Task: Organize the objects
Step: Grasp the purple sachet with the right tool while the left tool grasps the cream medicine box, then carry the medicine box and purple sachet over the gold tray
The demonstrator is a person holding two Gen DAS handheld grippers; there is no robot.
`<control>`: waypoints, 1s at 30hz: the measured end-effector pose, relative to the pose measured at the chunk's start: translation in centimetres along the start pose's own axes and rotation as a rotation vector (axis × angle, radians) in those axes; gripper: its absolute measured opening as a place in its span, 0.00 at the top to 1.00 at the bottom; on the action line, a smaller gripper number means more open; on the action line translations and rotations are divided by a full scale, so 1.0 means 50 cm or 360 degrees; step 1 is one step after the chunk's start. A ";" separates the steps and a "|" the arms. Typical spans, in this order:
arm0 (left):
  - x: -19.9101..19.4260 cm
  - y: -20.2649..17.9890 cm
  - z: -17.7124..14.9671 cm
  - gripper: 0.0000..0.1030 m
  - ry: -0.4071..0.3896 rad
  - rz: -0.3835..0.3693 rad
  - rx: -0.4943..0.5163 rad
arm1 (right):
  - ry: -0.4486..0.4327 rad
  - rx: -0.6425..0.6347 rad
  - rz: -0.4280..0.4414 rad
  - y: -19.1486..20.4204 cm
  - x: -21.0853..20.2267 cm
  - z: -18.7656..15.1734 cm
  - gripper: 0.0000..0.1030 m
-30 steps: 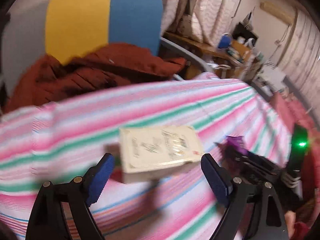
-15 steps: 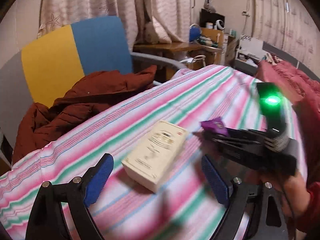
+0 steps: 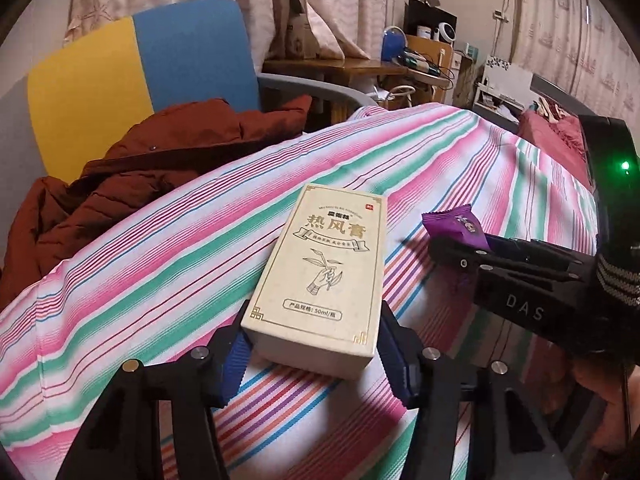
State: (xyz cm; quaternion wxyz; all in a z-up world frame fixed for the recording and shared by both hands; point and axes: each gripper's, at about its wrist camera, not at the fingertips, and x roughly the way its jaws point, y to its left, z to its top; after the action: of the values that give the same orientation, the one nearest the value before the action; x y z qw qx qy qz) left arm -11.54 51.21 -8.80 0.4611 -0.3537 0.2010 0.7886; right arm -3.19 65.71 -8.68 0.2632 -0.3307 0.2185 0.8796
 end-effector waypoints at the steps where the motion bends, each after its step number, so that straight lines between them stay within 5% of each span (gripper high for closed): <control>1: -0.012 0.008 -0.009 0.45 -0.0007 0.0001 -0.0012 | -0.0001 -0.0002 -0.0002 0.000 0.000 0.000 0.61; 22: -0.187 0.012 -0.182 0.47 -0.0230 0.0170 -0.0244 | -0.0102 -0.0199 -0.0013 0.063 -0.067 -0.035 0.62; 30: -0.259 -0.037 -0.236 0.47 -0.0354 0.0200 -0.0169 | -0.0094 -0.0209 0.0071 0.094 -0.132 -0.099 0.62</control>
State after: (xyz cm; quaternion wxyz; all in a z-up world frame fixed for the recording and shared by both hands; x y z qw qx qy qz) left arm -1.33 36.97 -7.06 0.4109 -0.2748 0.1284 0.8597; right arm 0.49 57.26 -6.47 0.2275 -0.3163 0.1599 0.9070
